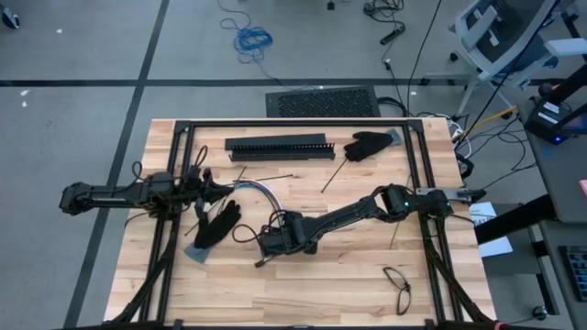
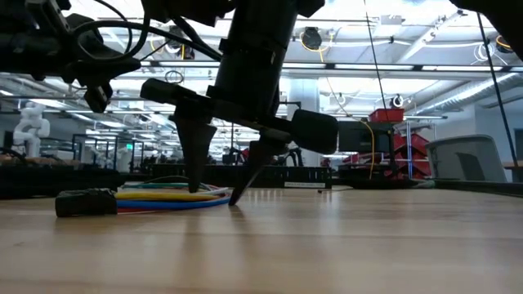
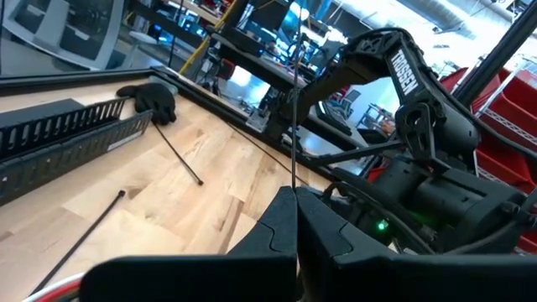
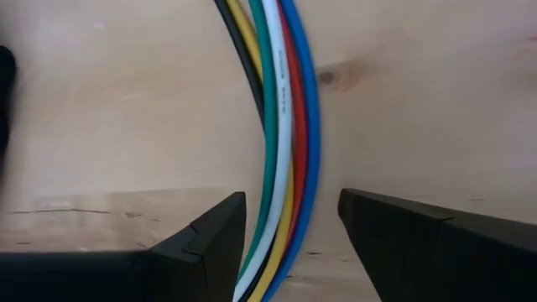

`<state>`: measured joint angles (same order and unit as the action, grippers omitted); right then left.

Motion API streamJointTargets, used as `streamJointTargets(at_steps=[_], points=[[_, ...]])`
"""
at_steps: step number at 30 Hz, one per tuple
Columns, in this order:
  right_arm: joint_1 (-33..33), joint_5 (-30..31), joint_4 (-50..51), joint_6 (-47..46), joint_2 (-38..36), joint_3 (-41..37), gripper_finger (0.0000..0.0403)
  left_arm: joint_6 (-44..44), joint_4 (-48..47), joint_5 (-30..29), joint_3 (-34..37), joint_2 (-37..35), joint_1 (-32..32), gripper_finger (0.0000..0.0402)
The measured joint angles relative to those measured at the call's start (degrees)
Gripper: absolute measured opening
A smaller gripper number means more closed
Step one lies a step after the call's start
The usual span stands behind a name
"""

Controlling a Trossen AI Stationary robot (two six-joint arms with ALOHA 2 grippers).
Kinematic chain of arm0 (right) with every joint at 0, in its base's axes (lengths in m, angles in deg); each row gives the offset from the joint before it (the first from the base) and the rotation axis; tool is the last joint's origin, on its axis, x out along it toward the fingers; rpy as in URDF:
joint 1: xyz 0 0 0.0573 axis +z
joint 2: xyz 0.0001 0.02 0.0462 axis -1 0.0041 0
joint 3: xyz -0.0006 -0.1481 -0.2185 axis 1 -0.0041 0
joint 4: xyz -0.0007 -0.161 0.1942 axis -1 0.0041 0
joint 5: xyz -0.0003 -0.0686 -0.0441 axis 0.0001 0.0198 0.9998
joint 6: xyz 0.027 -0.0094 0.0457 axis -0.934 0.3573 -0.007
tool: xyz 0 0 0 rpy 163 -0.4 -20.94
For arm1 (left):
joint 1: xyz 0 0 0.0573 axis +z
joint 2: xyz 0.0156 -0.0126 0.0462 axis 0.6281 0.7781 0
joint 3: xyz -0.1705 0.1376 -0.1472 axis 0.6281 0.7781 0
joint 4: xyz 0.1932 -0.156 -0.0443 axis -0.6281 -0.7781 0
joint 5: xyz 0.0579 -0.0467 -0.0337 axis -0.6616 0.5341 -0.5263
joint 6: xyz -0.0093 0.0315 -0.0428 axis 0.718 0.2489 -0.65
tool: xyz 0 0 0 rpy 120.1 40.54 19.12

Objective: Ziptie cables
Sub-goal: Wrap the cable wires using a zip tie

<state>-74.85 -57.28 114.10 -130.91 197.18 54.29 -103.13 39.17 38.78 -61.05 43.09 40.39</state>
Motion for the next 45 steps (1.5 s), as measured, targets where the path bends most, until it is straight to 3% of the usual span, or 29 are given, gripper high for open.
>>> streamJointTargets(at_steps=[17, 23, 32, 40, 45], points=[[-2.4, -6.5, 0.2, 3.8, 1.5, 0.3, 0.0188, 0.1, -1.2, 0.8, 0.0, 0.0, 0.0, 0.0], [-2.2, -9.9, 0.1, 4.6, 1.6, 0.3, 0.0118, 1.4, -1.2, 0.9, 0.0, 0.0, 0.0, 0.0], [-0.5, -8.6, -0.9, 4.7, 1.7, 0.2, 0.0015, 1.5, -0.9, 1.0, 0.0, 0.0, 0.0, 0.0], [1.0, -4.9, -0.2, 4.6, 1.7, 0.3, 0.0002, 1.4, 2.4, 1.2, 0.0, -0.2, 0.0, 0.0], [1.6, -1.8, 6.0, 4.8, -1.2, -0.2, 0.0001, 1.4, 6.2, 0.2, 0.0, -0.2, 0.0, 0.0]])
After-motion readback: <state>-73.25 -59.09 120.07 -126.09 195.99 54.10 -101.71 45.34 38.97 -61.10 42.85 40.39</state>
